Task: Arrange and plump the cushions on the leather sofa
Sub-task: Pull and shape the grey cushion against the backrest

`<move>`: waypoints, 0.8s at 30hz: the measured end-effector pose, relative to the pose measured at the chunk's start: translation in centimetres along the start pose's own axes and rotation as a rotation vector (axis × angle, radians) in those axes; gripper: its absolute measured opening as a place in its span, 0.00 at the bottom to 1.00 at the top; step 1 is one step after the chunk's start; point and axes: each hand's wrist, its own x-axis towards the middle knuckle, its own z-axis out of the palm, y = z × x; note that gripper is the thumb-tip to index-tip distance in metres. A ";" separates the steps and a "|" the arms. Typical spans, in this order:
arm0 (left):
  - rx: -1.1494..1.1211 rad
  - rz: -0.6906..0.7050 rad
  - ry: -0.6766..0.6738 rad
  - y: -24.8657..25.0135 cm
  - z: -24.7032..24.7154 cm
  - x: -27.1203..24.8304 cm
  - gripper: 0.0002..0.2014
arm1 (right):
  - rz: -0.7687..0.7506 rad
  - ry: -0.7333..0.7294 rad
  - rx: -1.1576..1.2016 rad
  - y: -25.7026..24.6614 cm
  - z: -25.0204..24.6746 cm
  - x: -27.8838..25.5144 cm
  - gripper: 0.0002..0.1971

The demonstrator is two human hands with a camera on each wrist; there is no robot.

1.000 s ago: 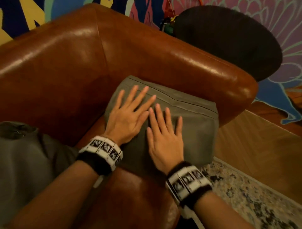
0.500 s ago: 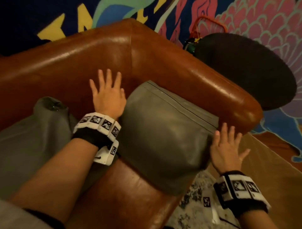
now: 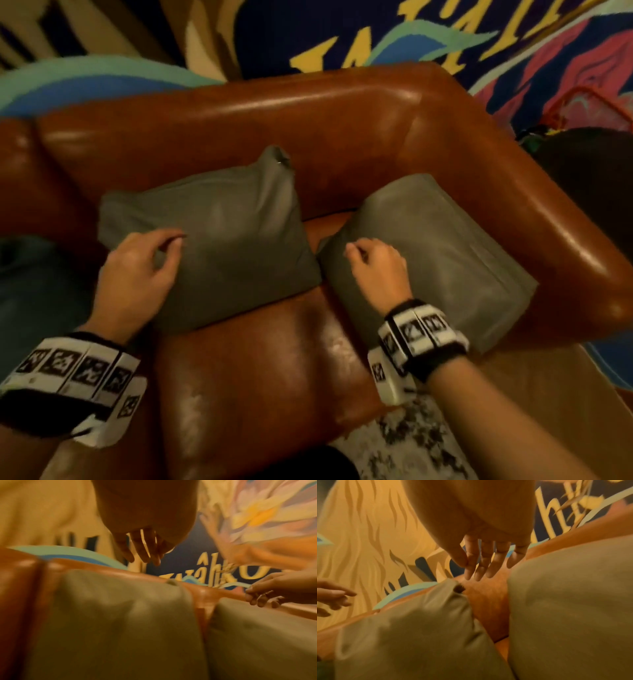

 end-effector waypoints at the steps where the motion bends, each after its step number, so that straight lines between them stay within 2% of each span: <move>1: 0.020 -0.067 0.043 -1.6 -0.4 -0.2 0.10 | -0.002 -0.051 0.013 -1.1 0.9 1.4 0.14; 3: 0.043 -0.178 0.126 -4.8 -1.0 0.0 0.11 | -0.003 -0.125 0.044 -3.0 2.4 4.1 0.13; 6: -0.016 -0.353 0.176 -8.2 -1.3 1.4 0.16 | -0.025 -0.102 0.119 -6.0 4.2 7.7 0.13; 8: -0.181 -0.504 0.136 -9.1 -0.7 2.6 0.23 | -0.014 -0.071 0.179 -8.0 5.2 9.7 0.18; 11: -0.388 -0.624 0.062 -9.9 0.4 4.5 0.29 | 0.027 -0.074 0.192 -10.5 6.8 12.2 0.23; 13: -0.383 -0.677 0.049 -10.6 1.1 5.9 0.29 | 0.054 -0.047 0.188 -11.4 7.9 13.4 0.23; 16: -0.258 -0.792 -0.101 -11.4 1.5 8.0 0.33 | 0.132 0.024 0.204 -12.4 8.5 14.9 0.23; 18: -0.238 -0.829 -0.153 -11.8 1.6 9.3 0.31 | 0.172 0.025 0.164 -13.1 8.4 15.8 0.25; 21: -0.263 -0.799 -0.139 -12.3 1.7 10.6 0.18 | 0.159 -0.009 0.008 -14.2 7.8 16.5 0.31; 23: -0.378 -0.776 -0.083 -13.1 1.8 10.8 0.11 | 0.136 0.040 0.008 -15.0 7.1 16.4 0.26; 24: -0.466 -0.781 -0.060 -13.3 1.3 10.5 0.12 | 0.121 0.064 0.051 -15.0 6.5 16.1 0.22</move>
